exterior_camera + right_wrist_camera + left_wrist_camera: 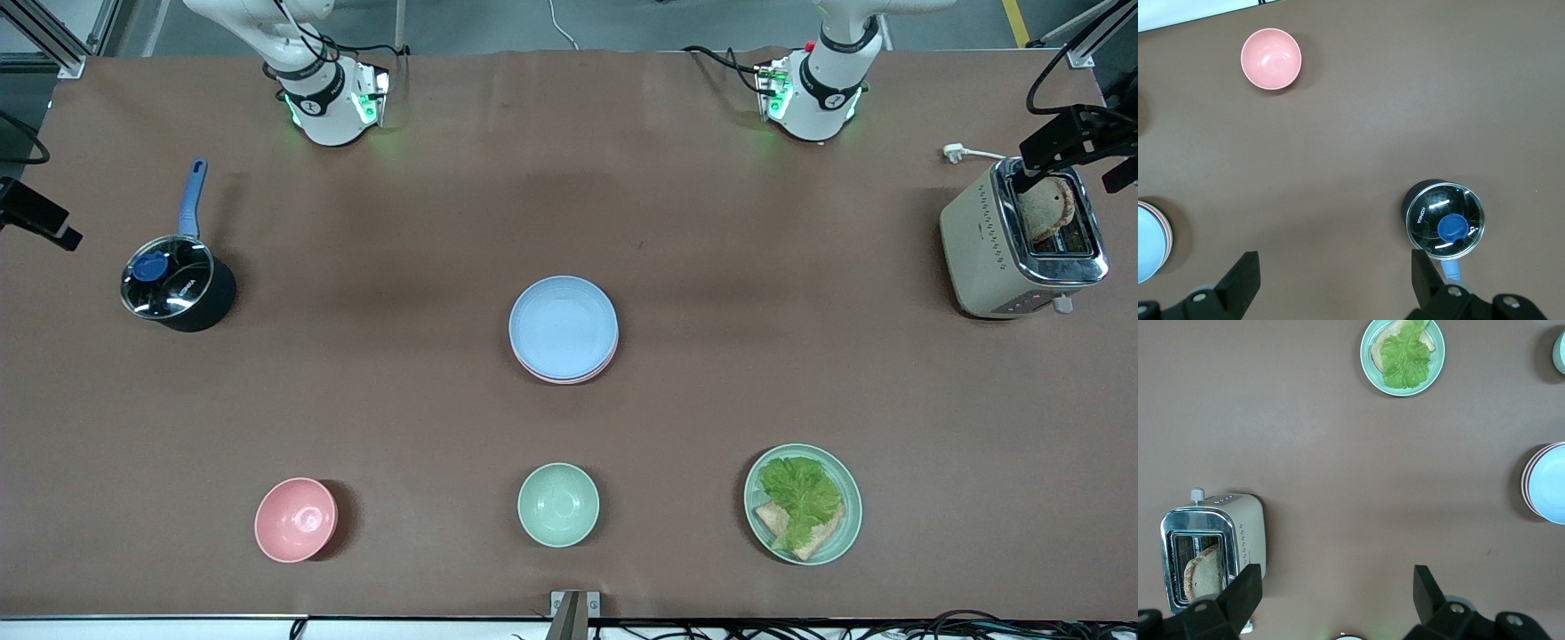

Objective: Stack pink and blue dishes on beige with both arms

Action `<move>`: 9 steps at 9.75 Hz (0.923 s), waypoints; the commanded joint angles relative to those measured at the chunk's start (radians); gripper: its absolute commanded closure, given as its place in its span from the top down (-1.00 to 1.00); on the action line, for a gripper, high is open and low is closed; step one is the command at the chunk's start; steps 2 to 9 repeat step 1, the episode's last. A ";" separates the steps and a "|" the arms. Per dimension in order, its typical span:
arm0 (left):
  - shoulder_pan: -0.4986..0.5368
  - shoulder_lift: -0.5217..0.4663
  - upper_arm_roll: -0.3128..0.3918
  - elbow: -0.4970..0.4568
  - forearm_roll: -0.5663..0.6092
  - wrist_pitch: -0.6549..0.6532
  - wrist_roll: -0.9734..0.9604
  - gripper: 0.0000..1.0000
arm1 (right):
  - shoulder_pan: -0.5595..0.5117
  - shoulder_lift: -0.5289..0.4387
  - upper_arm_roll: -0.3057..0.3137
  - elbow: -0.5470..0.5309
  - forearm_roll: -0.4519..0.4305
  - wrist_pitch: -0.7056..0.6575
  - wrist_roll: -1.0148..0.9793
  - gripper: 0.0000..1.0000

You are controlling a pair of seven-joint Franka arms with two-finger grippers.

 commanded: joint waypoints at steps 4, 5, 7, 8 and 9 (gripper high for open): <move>-0.008 -0.001 0.002 -0.032 0.010 -0.010 -0.013 1.00 | 0.015 0.007 -0.012 0.018 0.008 -0.023 -0.014 1.00; -0.008 -0.001 0.002 -0.032 0.010 -0.010 -0.013 1.00 | 0.015 0.007 -0.012 0.018 0.008 -0.023 -0.014 1.00; -0.008 -0.001 0.002 -0.032 0.010 -0.010 -0.013 1.00 | 0.015 0.007 -0.012 0.018 0.008 -0.023 -0.014 1.00; -0.008 -0.001 0.002 -0.032 0.010 -0.010 -0.013 1.00 | 0.015 0.007 -0.012 0.018 0.008 -0.023 -0.014 1.00; -0.008 -0.001 0.002 -0.032 0.010 -0.010 -0.013 1.00 | 0.015 0.007 -0.012 0.018 0.008 -0.023 -0.014 1.00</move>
